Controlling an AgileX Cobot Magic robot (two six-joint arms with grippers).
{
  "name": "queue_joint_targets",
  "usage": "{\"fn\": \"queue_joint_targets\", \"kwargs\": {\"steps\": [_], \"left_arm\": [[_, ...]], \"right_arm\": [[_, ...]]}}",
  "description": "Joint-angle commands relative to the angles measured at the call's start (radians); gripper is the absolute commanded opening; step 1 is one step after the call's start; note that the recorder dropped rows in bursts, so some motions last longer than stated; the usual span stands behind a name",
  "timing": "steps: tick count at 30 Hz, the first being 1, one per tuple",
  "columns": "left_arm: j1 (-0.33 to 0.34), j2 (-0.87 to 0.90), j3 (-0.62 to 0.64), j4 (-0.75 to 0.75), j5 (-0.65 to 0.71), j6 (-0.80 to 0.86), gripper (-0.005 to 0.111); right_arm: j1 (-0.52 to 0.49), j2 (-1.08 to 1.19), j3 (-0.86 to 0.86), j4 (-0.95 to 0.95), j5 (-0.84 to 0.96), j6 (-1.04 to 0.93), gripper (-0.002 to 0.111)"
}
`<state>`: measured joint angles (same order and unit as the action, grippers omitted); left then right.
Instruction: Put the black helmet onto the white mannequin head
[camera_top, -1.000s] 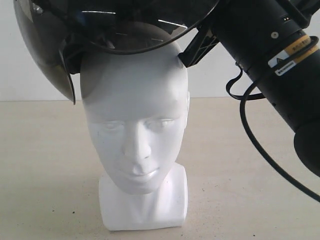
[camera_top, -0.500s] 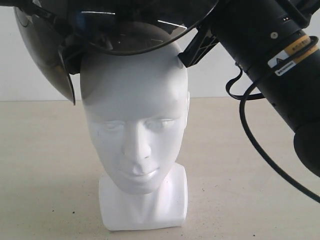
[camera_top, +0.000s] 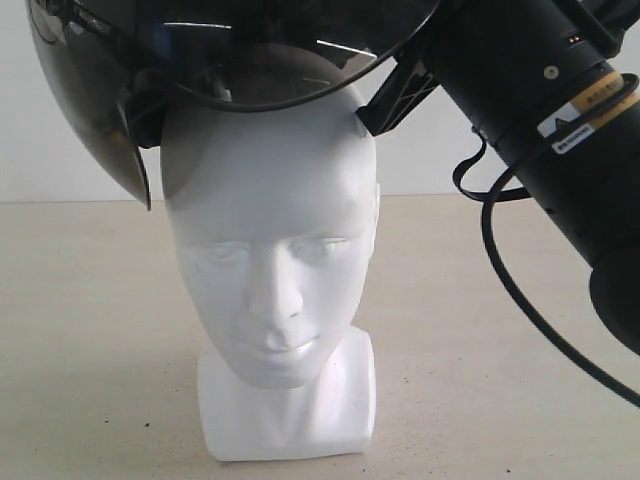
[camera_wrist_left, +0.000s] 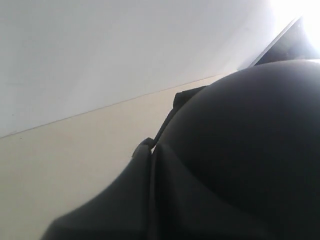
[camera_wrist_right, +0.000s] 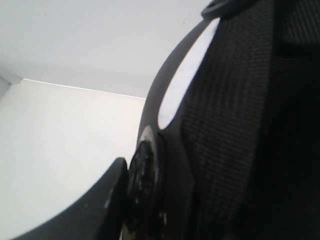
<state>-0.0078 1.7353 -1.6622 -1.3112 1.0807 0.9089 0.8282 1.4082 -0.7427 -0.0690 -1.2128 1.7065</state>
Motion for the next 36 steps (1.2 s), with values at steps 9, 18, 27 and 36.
{"fn": "queue_joint_targets", "kwargs": {"steps": [9,18,27,36], "left_arm": [[-0.125,-0.082,0.094,0.019,0.140,-0.011,0.004],[-0.145,-0.086,0.094,0.015,0.140,0.005,0.004],[-0.166,-0.086,0.094,0.007,0.140,0.005,0.004],[-0.215,-0.086,0.094,0.030,0.140,-0.015,0.004]], "right_arm": [[0.008,-0.014,0.005,-0.078,0.149,0.068,0.000],[0.009,-0.080,0.005,-0.078,0.337,0.058,0.000],[0.009,-0.129,0.005,-0.122,0.449,0.065,0.000],[0.009,-0.134,0.005,-0.162,0.494,0.101,0.000]]}}
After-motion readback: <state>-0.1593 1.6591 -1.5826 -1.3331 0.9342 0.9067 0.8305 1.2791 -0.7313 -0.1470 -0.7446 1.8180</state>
